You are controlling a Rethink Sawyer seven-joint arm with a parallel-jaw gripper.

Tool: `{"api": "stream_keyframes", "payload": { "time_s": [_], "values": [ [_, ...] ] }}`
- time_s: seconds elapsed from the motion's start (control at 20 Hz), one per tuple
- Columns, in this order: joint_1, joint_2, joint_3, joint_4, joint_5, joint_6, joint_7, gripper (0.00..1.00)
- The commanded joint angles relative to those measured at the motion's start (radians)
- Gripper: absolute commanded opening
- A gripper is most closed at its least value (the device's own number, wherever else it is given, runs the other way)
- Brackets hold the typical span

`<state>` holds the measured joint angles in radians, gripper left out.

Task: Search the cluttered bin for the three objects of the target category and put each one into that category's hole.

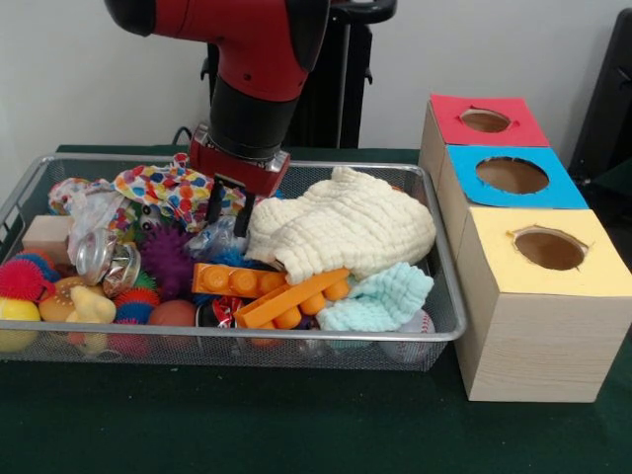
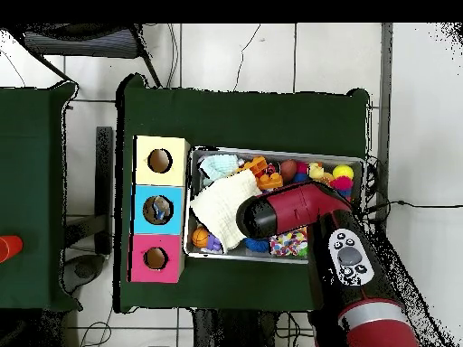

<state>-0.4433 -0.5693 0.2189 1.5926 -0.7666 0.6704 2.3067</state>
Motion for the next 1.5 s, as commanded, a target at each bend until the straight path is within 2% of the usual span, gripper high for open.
{"api": "stream_keyframes", "payload": {
  "time_s": [0.05,0.2,1.05,1.5],
  "values": [
    [0.023,0.010,-0.018,0.028,0.049,-0.006,0.067,0.00],
    [0.016,-0.018,-0.009,0.051,0.076,0.003,0.044,0.00],
    [0.011,-0.006,-0.015,0.026,0.132,0.019,0.005,0.00],
    [0.013,-0.068,-0.006,0.050,0.175,0.060,-0.029,0.00]
  ]
}}
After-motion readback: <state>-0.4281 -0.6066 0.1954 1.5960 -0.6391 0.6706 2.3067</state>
